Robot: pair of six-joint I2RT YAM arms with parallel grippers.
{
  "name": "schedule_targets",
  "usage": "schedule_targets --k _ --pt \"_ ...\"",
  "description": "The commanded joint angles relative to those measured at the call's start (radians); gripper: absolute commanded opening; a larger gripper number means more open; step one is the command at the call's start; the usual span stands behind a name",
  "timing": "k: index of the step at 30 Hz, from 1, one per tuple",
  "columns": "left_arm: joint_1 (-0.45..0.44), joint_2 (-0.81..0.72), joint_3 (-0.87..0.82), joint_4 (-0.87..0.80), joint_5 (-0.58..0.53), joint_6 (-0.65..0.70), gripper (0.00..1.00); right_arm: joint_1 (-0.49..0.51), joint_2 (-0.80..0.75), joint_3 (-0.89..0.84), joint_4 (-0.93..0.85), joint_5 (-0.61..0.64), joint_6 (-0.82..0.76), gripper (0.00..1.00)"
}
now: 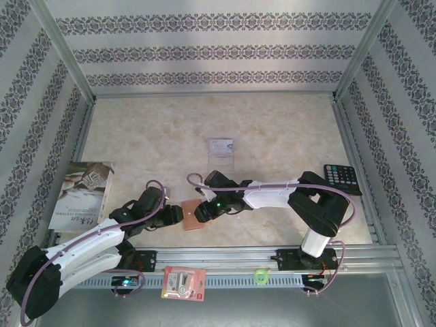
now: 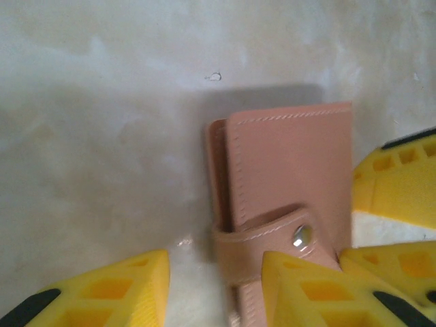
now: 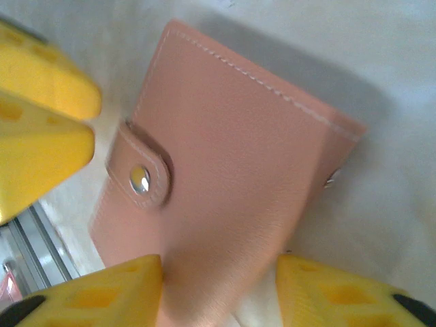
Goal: Take the credit cards out of the card holder
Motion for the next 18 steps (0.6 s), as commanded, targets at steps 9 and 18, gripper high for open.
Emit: schedule_targets --k 9,18 --pt "-0.011 -0.057 0.057 -0.034 -0.010 0.058 0.49 -0.107 -0.090 0.086 -0.445 -0.050 -0.275 0.20" --pt "0.027 -0.152 0.203 -0.263 -0.234 0.125 0.62 0.071 -0.185 0.124 -0.394 -0.003 -0.198 0.59"
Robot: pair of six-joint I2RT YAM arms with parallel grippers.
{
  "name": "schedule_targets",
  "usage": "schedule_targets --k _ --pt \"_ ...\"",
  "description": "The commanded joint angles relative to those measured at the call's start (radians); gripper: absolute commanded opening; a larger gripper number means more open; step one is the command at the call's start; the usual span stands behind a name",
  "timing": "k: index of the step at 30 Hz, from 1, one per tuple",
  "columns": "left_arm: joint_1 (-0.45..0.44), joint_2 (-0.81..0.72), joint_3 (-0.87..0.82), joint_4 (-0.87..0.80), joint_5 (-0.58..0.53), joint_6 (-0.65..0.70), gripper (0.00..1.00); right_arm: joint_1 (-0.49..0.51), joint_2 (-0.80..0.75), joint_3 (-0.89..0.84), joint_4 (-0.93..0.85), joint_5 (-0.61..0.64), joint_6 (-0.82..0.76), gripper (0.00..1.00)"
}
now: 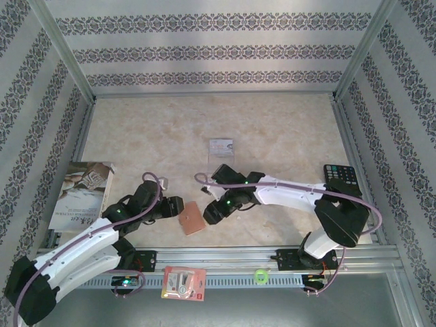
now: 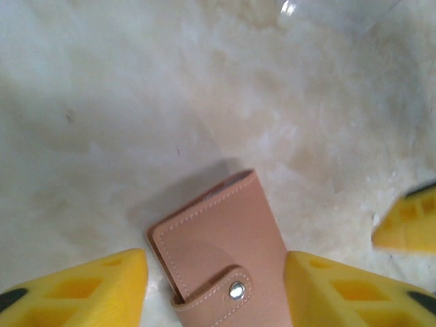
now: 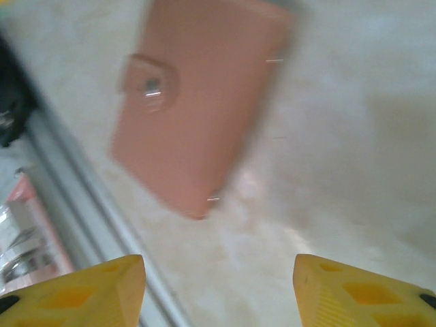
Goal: Take the credit cards out of the card holder
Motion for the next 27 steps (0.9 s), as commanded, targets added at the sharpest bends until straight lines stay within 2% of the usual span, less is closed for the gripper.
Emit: schedule_targets --k 1,4,8,12,21,27 --pt "0.035 -0.079 0.076 -0.139 -0.142 0.045 0.65 0.104 0.003 0.069 -0.007 0.009 0.009 0.58" --pt "0.107 -0.117 0.154 -0.179 -0.188 0.083 0.73 0.168 0.063 0.137 0.017 -0.008 0.006 0.56" --pt "0.237 -0.128 0.279 -0.216 -0.149 0.116 0.80 0.215 0.165 0.236 0.032 -0.015 -0.021 0.53" --pt "0.316 -0.135 0.386 -0.254 -0.144 0.154 0.83 0.246 0.267 0.336 0.034 -0.050 -0.049 0.53" --pt "0.420 -0.129 0.482 -0.297 -0.071 0.160 0.83 0.272 0.424 0.445 0.008 -0.049 -0.061 0.52" --pt "0.427 -0.123 0.465 -0.278 -0.037 0.155 0.82 0.274 0.433 0.400 -0.022 0.052 -0.021 0.52"
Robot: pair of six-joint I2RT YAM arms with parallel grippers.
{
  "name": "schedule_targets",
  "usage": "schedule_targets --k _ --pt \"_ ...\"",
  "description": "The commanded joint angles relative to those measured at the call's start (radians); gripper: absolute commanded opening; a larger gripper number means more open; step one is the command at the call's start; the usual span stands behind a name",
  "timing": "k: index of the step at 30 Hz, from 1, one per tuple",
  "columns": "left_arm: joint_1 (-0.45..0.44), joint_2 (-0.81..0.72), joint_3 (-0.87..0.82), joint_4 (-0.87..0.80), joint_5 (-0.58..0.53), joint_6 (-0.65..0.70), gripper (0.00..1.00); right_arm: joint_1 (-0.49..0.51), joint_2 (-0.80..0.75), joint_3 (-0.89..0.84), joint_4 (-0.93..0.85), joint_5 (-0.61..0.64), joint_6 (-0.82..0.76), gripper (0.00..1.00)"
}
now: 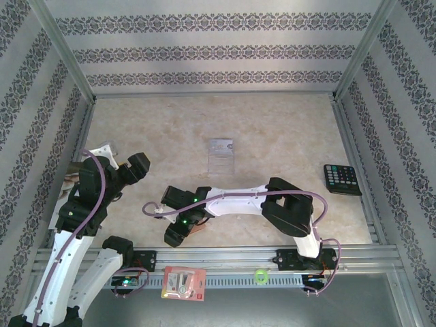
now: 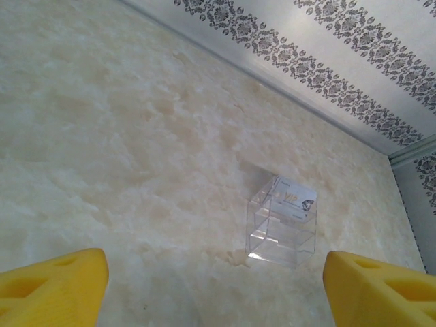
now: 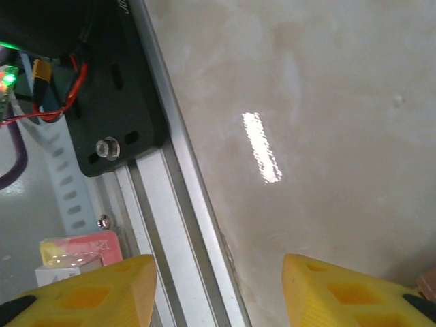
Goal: Take the credit cards out of the card holder
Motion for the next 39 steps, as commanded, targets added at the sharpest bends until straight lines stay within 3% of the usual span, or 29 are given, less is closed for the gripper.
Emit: schedule_targets --k 1,16,21,28,32,36,39 --pt "0.013 0.000 -0.007 -0.018 0.041 0.018 0.82 0.009 0.004 -0.028 -0.040 0.093 0.033 0.52" --pt "0.002 0.020 -0.116 0.071 0.192 -0.009 0.78 -0.119 -0.243 -0.323 -0.102 0.490 0.115 0.50" --pt "-0.146 0.076 -0.221 0.181 0.160 -0.046 0.75 -0.172 -0.329 -0.414 -0.083 0.550 0.158 0.51" --pt "-0.357 0.317 -0.292 0.434 0.086 -0.051 0.68 -0.255 -0.419 -0.525 0.028 0.557 0.246 0.45" --pt "-0.368 0.488 -0.299 0.612 0.106 -0.015 0.62 -0.308 -0.488 -0.586 0.110 0.500 0.288 0.44" --pt "-0.370 0.692 -0.256 0.773 0.184 0.033 0.55 -0.337 -0.577 -0.655 0.190 0.403 0.341 0.36" --pt "-0.368 0.803 -0.224 0.817 0.190 0.045 0.47 -0.347 -0.633 -0.702 0.224 0.355 0.393 0.35"
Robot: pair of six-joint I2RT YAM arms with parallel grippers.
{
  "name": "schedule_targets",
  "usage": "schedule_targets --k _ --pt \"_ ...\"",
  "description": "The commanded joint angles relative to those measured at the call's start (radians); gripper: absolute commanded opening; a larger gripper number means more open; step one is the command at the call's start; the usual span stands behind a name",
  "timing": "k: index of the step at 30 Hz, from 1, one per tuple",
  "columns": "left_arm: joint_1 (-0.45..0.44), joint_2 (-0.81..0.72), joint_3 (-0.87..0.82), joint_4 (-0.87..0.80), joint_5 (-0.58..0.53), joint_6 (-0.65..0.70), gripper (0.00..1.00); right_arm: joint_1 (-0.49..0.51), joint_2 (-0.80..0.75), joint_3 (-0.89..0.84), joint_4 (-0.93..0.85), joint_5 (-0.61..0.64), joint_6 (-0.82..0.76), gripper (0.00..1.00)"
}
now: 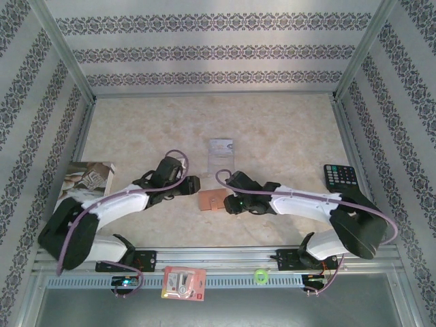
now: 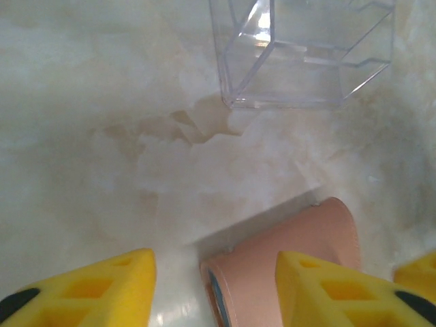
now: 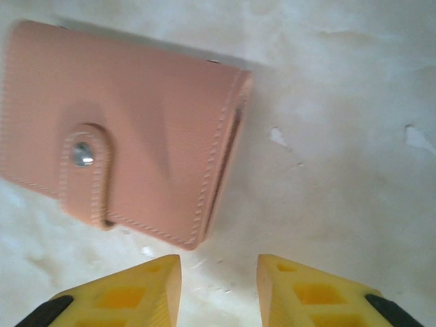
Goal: Take the credit cards out of the card holder
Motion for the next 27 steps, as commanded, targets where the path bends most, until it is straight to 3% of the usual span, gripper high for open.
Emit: schedule_targets --k 1,7,19,27 --pt "-0.013 0.085 0.049 0.153 0.025 0.043 0.46 -0.008 -0.061 -0.047 0.072 -0.084 0.084 0.35" --pt "-0.025 0.197 0.096 0.082 -0.034 0.057 0.35 -0.009 -0.093 -0.093 0.063 -0.108 0.110 0.27" --pt "-0.115 0.170 0.071 -0.151 -0.144 0.064 0.21 -0.007 0.041 -0.031 0.103 -0.110 0.087 0.21" --pt "-0.198 0.093 0.008 -0.176 0.006 -0.007 0.21 -0.022 0.087 0.010 0.098 -0.091 0.083 0.22"
